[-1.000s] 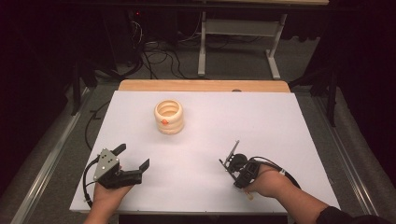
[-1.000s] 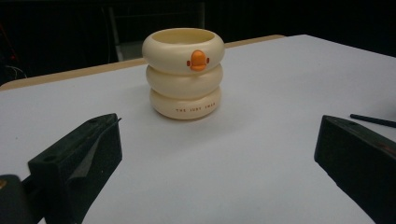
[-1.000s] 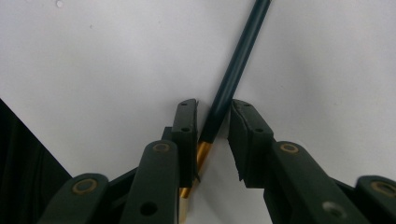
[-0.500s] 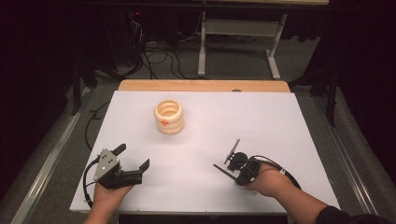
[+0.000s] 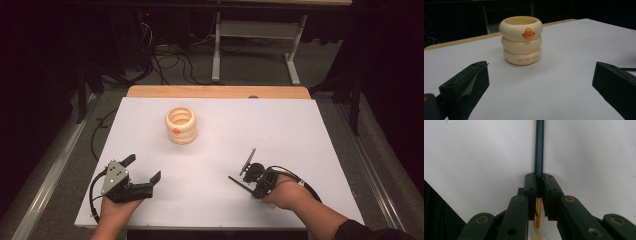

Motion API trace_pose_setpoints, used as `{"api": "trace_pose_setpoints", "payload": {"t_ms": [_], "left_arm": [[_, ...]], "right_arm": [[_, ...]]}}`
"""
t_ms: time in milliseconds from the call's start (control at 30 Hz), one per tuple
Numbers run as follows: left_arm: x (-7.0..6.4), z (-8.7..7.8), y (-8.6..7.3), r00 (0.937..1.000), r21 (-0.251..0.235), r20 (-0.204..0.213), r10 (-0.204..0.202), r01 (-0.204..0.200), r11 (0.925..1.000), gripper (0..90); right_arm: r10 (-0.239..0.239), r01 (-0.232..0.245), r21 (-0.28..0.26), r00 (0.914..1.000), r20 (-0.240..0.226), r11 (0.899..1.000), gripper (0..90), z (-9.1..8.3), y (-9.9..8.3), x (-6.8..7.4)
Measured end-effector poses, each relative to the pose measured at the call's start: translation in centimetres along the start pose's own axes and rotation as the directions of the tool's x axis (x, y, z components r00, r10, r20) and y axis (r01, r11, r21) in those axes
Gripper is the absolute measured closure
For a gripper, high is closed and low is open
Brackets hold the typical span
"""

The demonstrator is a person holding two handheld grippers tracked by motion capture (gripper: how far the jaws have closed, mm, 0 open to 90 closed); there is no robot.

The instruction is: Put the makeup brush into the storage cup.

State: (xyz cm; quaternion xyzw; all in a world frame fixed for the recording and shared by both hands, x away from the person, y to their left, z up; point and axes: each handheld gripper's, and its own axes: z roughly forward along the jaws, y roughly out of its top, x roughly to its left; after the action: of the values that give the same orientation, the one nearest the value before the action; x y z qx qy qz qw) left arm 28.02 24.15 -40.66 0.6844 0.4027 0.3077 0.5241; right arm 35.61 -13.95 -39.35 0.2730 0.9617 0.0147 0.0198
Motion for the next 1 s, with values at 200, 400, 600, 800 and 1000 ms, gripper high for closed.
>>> {"api": "trace_pose_setpoints", "payload": {"t_ms": [200,400,600,800,1000], "left_arm": [[-0.1,0.0,0.1,0.9999,-0.007,0.008,-0.013,0.013,0.9999,1.5],[-0.4,0.2,0.4,1.0000,-0.002,0.009,0.003,-0.003,1.0000,1.5],[-0.4,0.7,1.7,0.9998,-0.017,-0.010,0.019,-0.019,0.9997,1.5],[-0.7,1.6,3.7,0.9993,-0.050,-0.006,0.036,-0.036,0.9981,1.7],[-1.5,3.7,4.5,0.9999,-0.068,0.015,0.001,0.000,0.9977,1.9]], "right_arm": [[-0.010,0.010,-0.005,0.9998,-0.018,1.000,86.0,0.0,0.0,-0.2],[-0.002,0.001,-0.039,0.9995,-0.030,0.999,86.1,-1.1,-0.1,-0.8],[0.008,-0.010,-0.078,0.9998,-0.021,0.997,86.1,-3.1,-0.5,-1.7],[0.005,-0.007,-0.096,0.9999,-0.014,0.995,86.0,-4.4,-0.8,-2.1],[-0.007,0.006,-0.090,1.0000,-0.007,0.996,86.1,-5.3,-0.4,-2.2]]}}
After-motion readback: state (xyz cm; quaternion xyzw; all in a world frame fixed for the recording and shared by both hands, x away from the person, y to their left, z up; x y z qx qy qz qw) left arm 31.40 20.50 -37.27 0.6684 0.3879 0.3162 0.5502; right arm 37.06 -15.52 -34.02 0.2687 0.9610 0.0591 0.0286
